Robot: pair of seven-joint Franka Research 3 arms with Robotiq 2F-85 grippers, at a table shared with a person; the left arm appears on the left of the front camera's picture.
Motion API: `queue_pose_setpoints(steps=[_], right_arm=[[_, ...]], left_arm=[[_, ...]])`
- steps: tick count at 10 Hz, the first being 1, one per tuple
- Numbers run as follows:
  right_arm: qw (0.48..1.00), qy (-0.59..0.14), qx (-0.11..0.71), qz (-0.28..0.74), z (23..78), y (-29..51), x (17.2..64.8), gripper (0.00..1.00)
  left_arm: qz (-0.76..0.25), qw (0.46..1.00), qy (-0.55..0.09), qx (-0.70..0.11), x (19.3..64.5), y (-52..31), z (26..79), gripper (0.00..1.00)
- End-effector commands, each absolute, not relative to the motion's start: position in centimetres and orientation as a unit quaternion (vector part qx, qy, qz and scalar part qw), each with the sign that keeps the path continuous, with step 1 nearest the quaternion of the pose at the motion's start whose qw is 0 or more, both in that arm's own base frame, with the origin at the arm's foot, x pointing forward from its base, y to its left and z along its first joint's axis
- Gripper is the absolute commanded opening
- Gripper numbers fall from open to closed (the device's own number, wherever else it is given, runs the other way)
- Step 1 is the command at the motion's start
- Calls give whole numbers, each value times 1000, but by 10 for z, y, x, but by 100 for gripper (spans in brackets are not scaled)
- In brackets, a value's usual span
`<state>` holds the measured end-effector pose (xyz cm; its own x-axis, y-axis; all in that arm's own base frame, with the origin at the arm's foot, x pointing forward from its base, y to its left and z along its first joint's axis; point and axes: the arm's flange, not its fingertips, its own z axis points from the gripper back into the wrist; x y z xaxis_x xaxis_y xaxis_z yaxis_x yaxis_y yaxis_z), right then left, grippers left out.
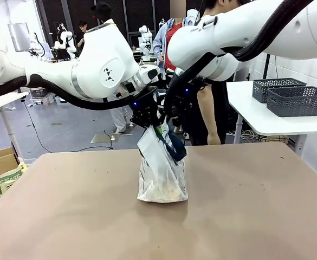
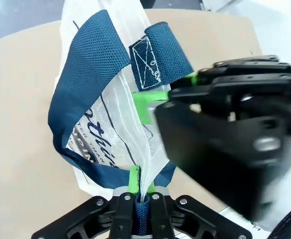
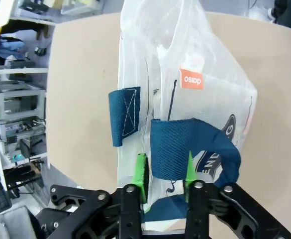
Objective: Transfer purchased items from the store into the shopping bag.
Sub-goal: Move the Reusable shopping bag to the right side of the table.
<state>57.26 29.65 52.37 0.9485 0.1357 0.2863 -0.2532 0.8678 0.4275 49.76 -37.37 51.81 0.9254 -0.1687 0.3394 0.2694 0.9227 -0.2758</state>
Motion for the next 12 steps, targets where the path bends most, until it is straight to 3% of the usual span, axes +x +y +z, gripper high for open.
queue_pose_setpoints(steps=[1,5,7,9,10,12], right_arm=[[947,-145,266,110,520,272,552,97],[947,-151,254,127,536,231,524,100],[942,-143,209,219,551,197,501,100],[907,-161,167,353,562,176,480,100],[864,-176,133,453,564,170,467,100],[805,-250,113,526,568,148,458,100]], left_arm=[[-113,968,-156,-161,497,-373,519,0],[-113,968,-156,-161,497,-373,519,0],[-113,968,-156,-161,497,-373,519,0],[-113,968,-156,-161,497,-373,519,0],[-113,968,-156,-161,497,-373,519,0],[-113,968,-156,-161,497,-373,519,0]])
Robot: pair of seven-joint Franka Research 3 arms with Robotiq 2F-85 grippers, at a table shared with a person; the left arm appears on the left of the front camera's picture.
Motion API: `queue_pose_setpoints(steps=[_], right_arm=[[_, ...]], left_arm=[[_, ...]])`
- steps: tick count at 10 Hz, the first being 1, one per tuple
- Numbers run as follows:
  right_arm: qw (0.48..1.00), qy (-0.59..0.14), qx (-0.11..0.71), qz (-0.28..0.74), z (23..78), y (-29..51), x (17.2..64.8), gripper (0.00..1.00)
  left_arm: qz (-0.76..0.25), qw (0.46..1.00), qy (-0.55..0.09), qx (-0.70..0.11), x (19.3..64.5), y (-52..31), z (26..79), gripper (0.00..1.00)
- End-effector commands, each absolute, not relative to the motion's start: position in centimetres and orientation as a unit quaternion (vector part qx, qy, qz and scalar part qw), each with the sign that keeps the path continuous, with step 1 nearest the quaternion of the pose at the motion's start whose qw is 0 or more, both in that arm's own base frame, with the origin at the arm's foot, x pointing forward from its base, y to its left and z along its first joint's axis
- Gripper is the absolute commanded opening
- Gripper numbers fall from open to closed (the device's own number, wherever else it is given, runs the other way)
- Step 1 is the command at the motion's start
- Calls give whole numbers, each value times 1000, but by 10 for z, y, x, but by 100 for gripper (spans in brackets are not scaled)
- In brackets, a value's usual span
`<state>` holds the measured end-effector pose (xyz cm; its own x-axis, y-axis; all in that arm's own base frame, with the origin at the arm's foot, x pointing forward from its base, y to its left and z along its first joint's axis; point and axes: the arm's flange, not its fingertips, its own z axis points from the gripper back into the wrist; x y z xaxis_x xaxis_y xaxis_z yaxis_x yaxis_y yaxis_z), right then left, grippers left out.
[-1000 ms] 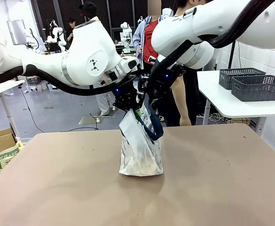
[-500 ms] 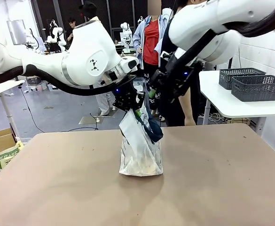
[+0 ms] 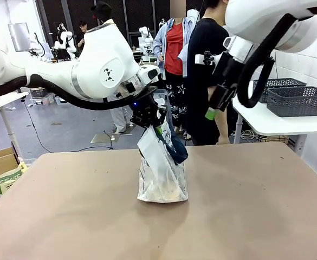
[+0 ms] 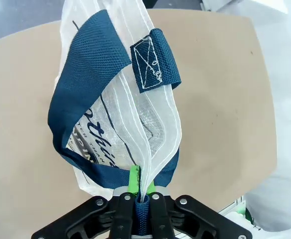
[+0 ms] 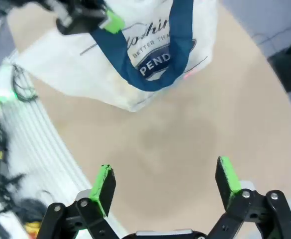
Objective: Transfer purchased items from the store into the shopping bag.
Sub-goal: Move the Reusable shopping bag to the right side of the table.
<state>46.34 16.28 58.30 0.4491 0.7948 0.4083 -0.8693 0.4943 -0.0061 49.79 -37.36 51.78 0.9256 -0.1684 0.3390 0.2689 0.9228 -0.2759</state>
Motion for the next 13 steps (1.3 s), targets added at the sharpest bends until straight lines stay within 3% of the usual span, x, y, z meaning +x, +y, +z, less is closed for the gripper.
queue_pose_setpoints(steps=[1,3,6,7,13], right_arm=[[788,-292,114,530,568,140,461,100],[769,-345,150,517,561,119,468,100],[784,-351,189,477,556,111,477,100],[782,-350,147,494,569,112,475,100],[782,-350,147,494,569,112,475,100]], left_arm=[[-113,968,-156,-161,497,-373,519,0],[-113,968,-156,-161,497,-373,519,0],[-113,968,-156,-161,497,-373,519,0],[-113,968,-156,-161,497,-373,519,0],[-113,968,-156,-161,497,-373,519,0]])
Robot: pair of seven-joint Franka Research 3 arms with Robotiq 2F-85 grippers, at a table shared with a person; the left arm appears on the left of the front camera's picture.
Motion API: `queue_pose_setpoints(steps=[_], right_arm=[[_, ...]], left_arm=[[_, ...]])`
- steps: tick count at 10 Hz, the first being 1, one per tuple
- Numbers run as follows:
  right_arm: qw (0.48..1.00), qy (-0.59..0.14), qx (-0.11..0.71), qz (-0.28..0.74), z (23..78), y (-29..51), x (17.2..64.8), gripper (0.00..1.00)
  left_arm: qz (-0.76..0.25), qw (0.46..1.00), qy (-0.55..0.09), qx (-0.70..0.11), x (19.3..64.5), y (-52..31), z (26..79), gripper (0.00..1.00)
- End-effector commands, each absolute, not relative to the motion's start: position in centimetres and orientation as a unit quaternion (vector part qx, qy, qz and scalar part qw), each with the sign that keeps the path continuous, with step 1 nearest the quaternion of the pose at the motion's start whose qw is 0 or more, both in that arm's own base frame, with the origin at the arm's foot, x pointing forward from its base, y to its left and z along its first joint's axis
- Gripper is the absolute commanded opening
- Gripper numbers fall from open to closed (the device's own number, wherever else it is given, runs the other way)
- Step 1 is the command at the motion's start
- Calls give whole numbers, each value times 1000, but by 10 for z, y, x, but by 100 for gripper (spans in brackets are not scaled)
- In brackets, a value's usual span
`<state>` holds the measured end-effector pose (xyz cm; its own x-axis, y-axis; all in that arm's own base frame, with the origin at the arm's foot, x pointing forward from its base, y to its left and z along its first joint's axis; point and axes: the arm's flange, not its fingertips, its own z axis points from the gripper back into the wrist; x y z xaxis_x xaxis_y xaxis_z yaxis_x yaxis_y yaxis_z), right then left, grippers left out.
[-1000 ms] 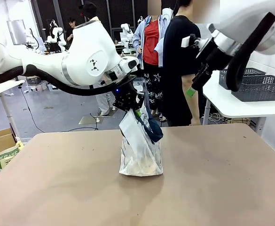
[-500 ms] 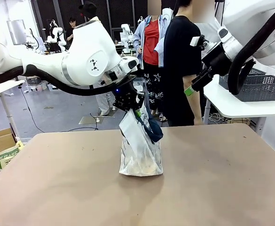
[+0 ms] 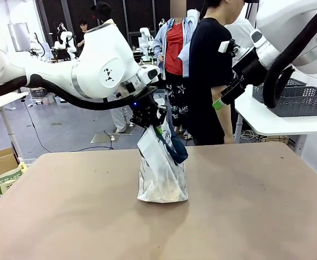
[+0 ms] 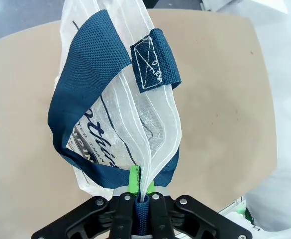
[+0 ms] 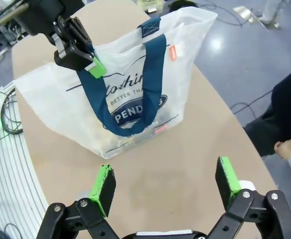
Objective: Transfer purchased items from the store into the shopping bag.
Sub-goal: Move the Reusable shopping bag to the right side of the table.
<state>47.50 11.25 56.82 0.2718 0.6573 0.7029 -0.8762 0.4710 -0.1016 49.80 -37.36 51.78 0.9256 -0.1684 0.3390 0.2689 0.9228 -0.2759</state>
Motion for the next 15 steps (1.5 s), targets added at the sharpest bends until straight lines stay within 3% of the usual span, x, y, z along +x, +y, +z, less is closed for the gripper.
queue_pose_setpoints(steps=[1,2,4,8,12,15], right_arm=[[782,-350,147,494,569,112,475,100],[782,-350,147,494,569,112,475,100],[782,-350,147,494,569,112,475,100],[782,-350,147,494,569,112,475,100],[782,-350,147,494,569,112,475,100],[782,-350,147,494,569,112,475,100]], left_arm=[[-113,968,-156,-161,498,-374,518,0],[-121,973,-133,-146,500,-378,527,0],[-137,976,-151,-78,505,-377,545,0],[-112,977,-182,-30,508,-356,598,0],[-79,967,-231,65,483,-275,656,0],[-47,970,-222,83,459,-199,677,0]])
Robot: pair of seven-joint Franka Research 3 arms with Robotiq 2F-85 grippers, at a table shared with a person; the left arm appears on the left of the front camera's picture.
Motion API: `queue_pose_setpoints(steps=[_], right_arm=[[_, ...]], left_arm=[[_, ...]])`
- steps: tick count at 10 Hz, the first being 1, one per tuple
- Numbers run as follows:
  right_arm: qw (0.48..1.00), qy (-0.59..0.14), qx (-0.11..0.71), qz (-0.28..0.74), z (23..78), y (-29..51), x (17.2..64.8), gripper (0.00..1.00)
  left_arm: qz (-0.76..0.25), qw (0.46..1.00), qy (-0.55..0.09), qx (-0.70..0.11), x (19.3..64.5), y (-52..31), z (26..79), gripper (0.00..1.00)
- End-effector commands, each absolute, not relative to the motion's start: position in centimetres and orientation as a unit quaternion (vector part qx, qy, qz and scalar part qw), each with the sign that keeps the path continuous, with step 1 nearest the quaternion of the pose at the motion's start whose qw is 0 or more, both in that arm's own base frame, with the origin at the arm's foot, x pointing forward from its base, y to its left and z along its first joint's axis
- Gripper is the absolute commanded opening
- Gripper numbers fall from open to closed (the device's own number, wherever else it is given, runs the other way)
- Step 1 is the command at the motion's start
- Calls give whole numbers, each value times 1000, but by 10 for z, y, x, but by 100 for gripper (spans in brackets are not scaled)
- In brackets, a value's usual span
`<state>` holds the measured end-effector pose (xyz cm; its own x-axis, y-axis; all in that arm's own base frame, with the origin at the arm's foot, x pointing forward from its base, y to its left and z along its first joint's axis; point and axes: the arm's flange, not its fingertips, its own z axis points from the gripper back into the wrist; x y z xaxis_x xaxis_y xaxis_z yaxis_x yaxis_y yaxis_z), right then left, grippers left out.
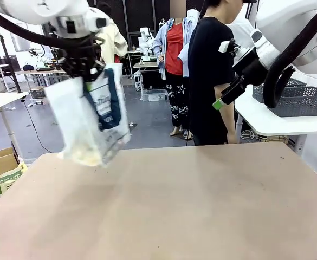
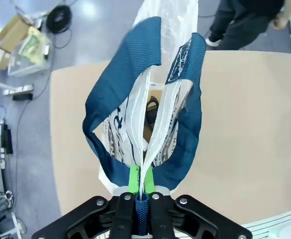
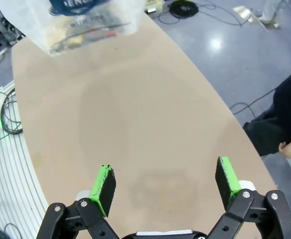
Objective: Transfer purchased items from the store into the shopping bag.
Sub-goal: Move the Reusable shopping bag to the right side of the table.
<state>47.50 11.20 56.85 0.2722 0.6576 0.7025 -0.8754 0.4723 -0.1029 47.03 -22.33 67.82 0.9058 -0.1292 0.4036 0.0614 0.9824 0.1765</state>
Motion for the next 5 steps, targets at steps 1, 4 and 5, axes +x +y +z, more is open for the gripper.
queue_pose_setpoints(steps=[1,4,5], right_arm=[[782,-350,147,494,569,112,475,100],[782,-350,147,494,569,112,475,100],[782,-350,147,494,569,112,475,100]], left_arm=[[-28,969,-226,94,450,-167,679,0],[-24,961,-251,113,431,-101,675,0],[-23,959,-259,113,427,-81,673,0]])
